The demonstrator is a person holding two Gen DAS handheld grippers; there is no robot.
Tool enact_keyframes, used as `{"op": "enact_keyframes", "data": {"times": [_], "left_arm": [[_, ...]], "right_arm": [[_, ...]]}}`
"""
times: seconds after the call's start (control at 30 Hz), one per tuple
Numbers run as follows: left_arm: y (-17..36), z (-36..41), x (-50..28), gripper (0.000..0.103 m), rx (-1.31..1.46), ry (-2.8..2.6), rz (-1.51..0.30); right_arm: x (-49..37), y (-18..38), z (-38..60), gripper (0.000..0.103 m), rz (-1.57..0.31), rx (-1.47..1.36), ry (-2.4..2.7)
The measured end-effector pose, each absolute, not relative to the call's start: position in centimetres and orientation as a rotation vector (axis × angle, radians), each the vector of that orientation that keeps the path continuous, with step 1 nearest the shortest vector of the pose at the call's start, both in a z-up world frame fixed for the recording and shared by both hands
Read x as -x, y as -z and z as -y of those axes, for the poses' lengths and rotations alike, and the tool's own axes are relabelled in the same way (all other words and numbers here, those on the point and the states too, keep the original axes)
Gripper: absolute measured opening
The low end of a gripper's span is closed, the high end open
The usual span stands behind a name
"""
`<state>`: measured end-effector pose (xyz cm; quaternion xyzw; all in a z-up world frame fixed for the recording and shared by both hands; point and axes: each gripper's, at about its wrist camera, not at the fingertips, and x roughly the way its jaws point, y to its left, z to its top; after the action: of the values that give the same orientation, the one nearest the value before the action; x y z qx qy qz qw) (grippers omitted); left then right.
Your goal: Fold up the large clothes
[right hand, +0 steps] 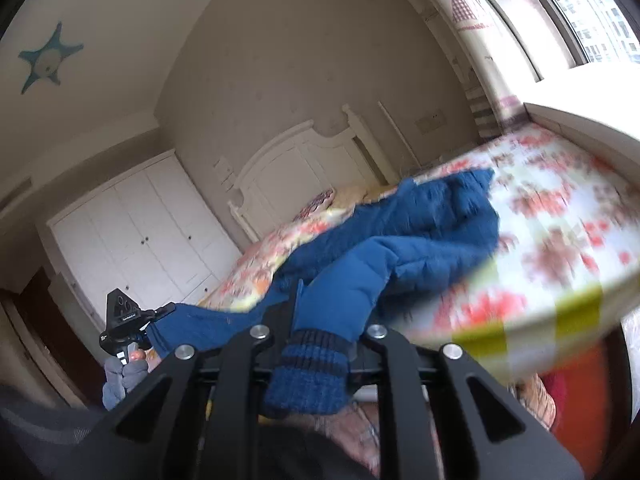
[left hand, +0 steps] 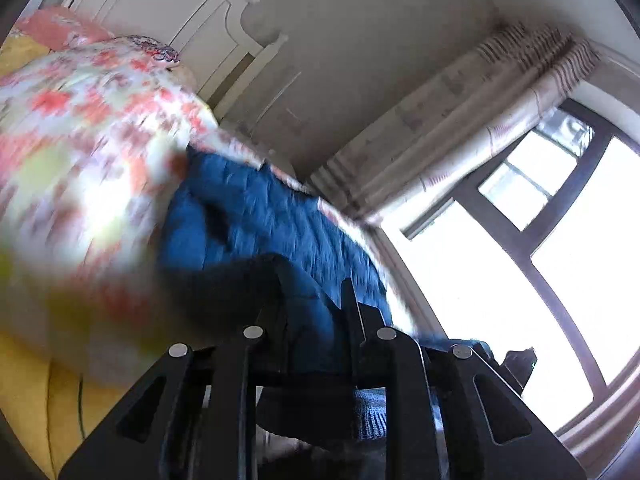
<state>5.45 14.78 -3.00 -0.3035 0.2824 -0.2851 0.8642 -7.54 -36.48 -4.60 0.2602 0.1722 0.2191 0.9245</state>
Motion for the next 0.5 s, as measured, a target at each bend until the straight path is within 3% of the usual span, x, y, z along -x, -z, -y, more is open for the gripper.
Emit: {"op": "enact_keyframes", "data": {"times": [0.17, 0.23, 0.27, 0.3, 0.33, 0.4, 0.47, 0.5], "left_arm": [[1.0, -12.0, -21.4, 0.02, 0.724, 0.478, -0.664], [1.9, -11.2, -26.1, 0.028, 0.761, 0.41, -0.708], [2.7, -10.8, -28.6, 0.039, 0.782, 0.376, -0.736], [4.1, -10.5, -31.6, 0.055, 0.815, 0.343, -0.768], [5.0, -10.8, -32.9, 0.06, 0.829, 0.324, -0.779], [7.2, -11.2, -35.2, 0.06, 0.836, 0.266, -0.798], [9.1, -12.2, -36.2, 0.06, 0.845, 0.28, -0.825], [9.5, -12.9, -36.2, 0.061, 0.846, 0.284, -0.824]], "right_arm": [[-4.4, 0.4, 38.1, 0.015, -0.389, -0.591, -0.379], [-10.3, -0.1, 39.3, 0.017, -0.415, -0.632, -0.313], [-13.0, 0.3, 39.8, 0.021, -0.438, -0.665, -0.285], [-16.4, 1.1, 40.7, 0.028, -0.48, -0.704, -0.261], [-18.6, 2.0, 40.9, 0.033, -0.514, -0.724, -0.254], [-22.6, 4.7, 42.1, 0.06, -0.572, -0.789, -0.239], [-24.2, 6.7, 42.7, 0.071, -0.577, -0.831, -0.2], [-24.5, 7.9, 43.2, 0.071, -0.569, -0.857, -0.201]]}}
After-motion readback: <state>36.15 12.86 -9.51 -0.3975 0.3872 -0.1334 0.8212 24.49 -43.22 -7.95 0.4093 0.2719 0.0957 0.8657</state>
